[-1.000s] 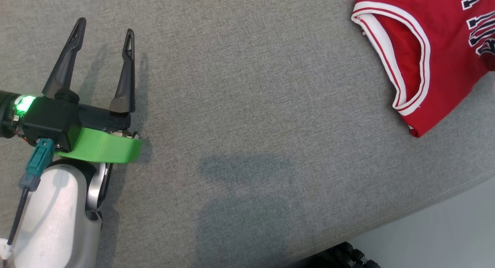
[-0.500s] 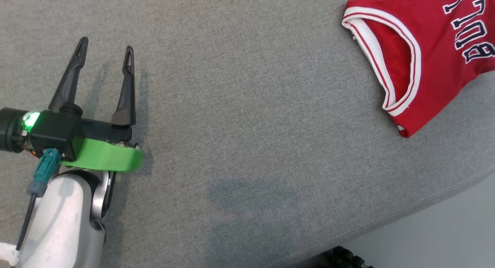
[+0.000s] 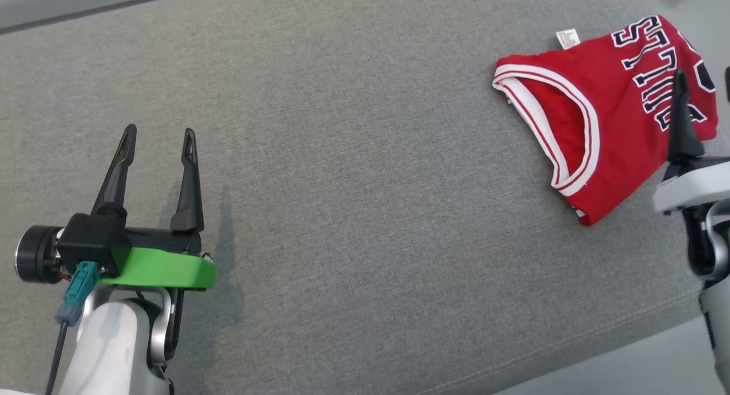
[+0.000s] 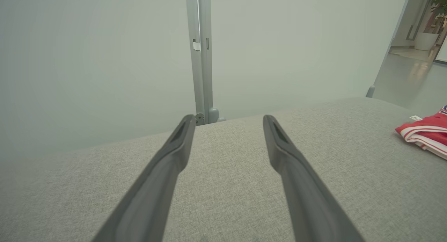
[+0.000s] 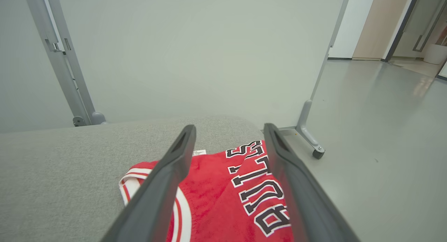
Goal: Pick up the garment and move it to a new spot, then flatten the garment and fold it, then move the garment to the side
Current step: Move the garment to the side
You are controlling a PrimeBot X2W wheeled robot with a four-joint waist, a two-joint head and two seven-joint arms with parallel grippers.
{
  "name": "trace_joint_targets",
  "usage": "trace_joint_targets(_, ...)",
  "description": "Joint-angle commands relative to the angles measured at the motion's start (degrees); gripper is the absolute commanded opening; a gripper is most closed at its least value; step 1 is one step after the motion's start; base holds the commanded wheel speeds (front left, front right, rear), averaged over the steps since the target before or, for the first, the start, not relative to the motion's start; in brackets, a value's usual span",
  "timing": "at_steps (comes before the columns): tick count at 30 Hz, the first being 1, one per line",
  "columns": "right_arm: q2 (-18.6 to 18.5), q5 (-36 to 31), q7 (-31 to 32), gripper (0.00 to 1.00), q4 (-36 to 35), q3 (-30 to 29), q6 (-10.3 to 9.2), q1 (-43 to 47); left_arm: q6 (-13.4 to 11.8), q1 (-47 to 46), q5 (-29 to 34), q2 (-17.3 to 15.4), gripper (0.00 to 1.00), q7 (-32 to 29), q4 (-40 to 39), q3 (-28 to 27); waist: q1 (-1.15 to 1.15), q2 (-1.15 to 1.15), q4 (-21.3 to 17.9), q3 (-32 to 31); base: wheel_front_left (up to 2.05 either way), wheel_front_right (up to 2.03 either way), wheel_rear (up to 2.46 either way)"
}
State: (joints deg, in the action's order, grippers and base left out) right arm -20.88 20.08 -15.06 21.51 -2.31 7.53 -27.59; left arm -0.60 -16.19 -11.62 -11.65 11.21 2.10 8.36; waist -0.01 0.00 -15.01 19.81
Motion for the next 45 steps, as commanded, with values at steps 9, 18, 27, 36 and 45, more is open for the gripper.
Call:
trace_joint_targets(9, 7.87, -5.07, 0.84, 1.00, -11.30, 1.03, -0.08, 10.16, -1.42, 4.13, -1.91, 0.68, 1.00, 1.32, 1.83, -1.28, 0.01, 0.00, 8.25, -7.72, 0.00, 0.00, 0.00)
trace_joint_targets(18, 11.82, -8.02, 3.79, 1.00, -15.96, 1.00, -0.08, 17.60, -2.46, 8.97, -3.77, 0.37, 1.00, 2.04, 3.24, -2.61, 0.01, 0.00, 12.36, -12.52, 0.00, 0.00, 0.00)
trace_joint_targets(27, 12.32, -8.61, 5.73, 1.00, -16.98, 1.46, -0.08, 22.84, -2.50, 14.04, -4.77, 0.18, 1.00, 1.43, 3.38, -2.22, 0.01, 0.00, 12.30, -18.07, 0.00, 0.00, 0.00)
trace_joint_targets(36, 12.17, -7.93, 7.35, 1.00, -19.01, 0.37, -0.08, 26.83, -2.33, 17.24, -4.87, -0.73, 1.00, 0.12, 2.85, -1.33, 0.01, 0.00, 11.12, -21.20, 0.00, 0.00, 0.00)
trace_joint_targets(45, 12.35, -7.42, 8.52, 1.00, -20.58, -0.24, -0.08, 28.71, -2.81, 18.25, -5.03, -1.38, 1.00, -0.44, 2.36, -1.29, 0.01, 0.00, 10.94, -22.01, 0.00, 0.00, 0.00)
